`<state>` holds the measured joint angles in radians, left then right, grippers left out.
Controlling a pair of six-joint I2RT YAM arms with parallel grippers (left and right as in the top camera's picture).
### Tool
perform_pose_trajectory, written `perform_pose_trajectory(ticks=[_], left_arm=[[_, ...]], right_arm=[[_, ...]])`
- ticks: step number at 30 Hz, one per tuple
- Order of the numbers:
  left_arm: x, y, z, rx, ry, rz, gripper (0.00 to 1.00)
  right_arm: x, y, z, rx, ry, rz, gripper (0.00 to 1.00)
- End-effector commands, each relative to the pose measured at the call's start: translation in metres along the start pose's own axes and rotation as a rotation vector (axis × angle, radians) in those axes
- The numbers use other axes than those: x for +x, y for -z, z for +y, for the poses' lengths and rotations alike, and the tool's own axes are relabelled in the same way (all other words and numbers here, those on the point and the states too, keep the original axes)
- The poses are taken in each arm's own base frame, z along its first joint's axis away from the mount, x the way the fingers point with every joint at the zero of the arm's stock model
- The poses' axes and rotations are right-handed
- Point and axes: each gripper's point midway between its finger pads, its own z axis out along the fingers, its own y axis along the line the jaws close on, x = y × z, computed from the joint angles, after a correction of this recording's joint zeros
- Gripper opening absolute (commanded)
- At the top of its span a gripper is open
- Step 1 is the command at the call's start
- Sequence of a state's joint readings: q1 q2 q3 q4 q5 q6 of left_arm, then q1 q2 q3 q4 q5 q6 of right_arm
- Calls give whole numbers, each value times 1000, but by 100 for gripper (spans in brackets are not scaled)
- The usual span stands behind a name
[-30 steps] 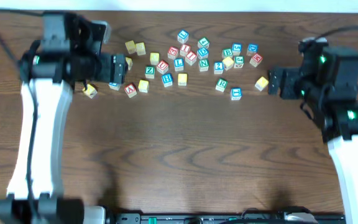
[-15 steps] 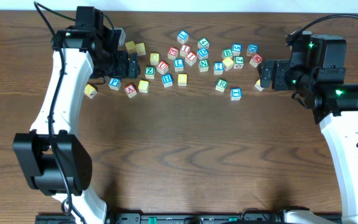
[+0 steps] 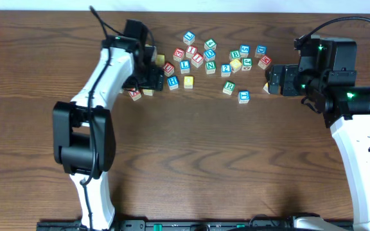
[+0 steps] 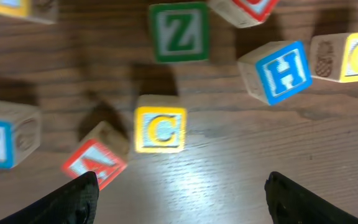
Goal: Spell out CORL
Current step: 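Move the left gripper over the yellow C block, then close the left gripper on the yellow C block and lift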
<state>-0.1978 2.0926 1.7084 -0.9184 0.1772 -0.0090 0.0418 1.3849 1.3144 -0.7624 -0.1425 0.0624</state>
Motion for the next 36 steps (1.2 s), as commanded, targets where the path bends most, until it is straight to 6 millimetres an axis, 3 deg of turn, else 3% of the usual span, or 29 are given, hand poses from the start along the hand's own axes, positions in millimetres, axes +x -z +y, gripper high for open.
perform_pose_trajectory(ticks=[1, 8, 27, 31, 36], left_arm=[[-9, 4, 5, -47, 10, -38, 85], [-21, 5, 11, -82, 11, -86, 84], [-25, -3, 11, -82, 14, -106, 79], [-24, -10, 12, -82, 13, -94, 79], [-17, -33, 7, -83, 0, -47, 75]], right_arm=[[-9, 5, 7, -17, 20, -23, 99], [-8, 6, 18, -80, 21, -18, 99], [-2, 6, 18, -78, 17, 7, 99], [-2, 6, 18, -77, 17, 6, 99], [-2, 6, 18, -78, 17, 7, 99]])
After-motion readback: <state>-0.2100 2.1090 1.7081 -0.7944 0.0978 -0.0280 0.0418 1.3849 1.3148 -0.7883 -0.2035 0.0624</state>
